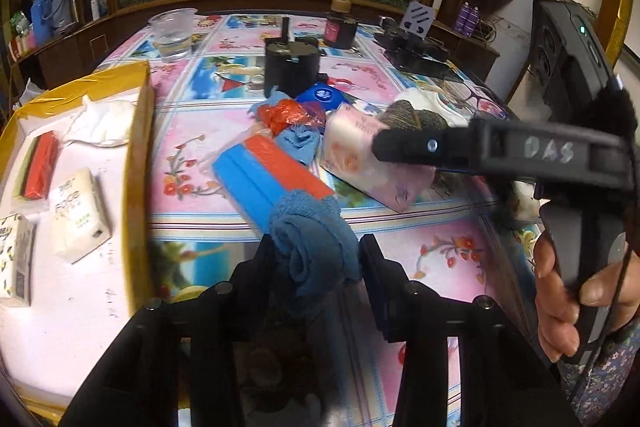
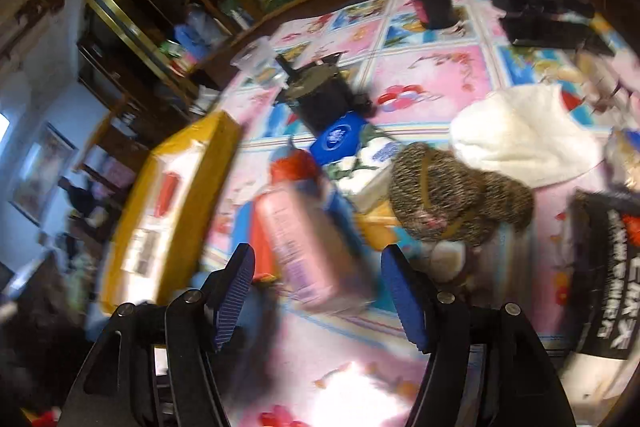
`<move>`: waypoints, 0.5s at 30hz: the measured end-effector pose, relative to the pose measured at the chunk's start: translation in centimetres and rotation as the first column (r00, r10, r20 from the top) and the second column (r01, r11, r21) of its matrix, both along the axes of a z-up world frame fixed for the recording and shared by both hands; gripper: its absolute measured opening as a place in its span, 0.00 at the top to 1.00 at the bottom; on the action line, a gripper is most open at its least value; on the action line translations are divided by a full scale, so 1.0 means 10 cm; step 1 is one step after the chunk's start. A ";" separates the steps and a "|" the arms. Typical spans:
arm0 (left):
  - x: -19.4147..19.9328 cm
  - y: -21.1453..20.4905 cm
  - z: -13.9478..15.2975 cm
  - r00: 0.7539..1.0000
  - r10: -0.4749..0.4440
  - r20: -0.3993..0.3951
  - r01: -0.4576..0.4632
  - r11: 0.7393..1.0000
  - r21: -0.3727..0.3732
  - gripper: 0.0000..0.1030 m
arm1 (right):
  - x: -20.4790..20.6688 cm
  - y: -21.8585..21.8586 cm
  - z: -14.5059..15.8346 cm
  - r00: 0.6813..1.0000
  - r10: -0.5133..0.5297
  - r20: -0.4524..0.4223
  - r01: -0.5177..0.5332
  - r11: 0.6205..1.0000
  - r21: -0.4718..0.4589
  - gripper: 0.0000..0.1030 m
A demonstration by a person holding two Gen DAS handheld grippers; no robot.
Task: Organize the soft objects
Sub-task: 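Grasp the rolled blue towel with the left gripper while the right gripper grasps the pink tissue pack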
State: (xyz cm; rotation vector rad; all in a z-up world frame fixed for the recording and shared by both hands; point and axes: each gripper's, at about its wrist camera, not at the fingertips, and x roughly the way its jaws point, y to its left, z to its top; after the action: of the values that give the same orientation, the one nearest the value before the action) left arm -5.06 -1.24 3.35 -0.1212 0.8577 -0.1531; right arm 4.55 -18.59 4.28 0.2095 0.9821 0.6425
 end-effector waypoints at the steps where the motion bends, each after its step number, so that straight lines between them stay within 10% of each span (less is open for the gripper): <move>1: 0.00 0.02 0.00 1.000 0.003 -0.002 -0.003 1.000 -0.005 0.60 | 0.00 0.01 0.00 1.000 -0.002 0.008 0.002 1.000 -0.019 0.31; 9: -0.05 0.08 -0.02 1.000 0.003 0.000 -0.003 1.000 -0.026 0.60 | -0.10 0.19 0.00 0.996 0.062 0.063 -0.057 0.996 -0.066 0.31; 11: -0.05 0.08 -0.03 1.000 0.002 -0.001 -0.002 1.000 -0.031 0.60 | -0.13 0.26 -0.02 0.993 0.067 0.093 -0.055 0.991 -0.126 0.63; 15: -0.07 0.09 -0.02 1.000 0.004 0.003 -0.003 0.999 -0.037 0.60 | -0.14 0.24 0.00 0.991 0.055 0.121 -0.040 0.991 -0.127 0.70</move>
State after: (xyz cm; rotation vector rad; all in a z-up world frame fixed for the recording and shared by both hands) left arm -5.74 -0.34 3.15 -0.1570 0.8513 -0.1659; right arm 3.17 -16.24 4.32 0.0358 0.9057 0.6280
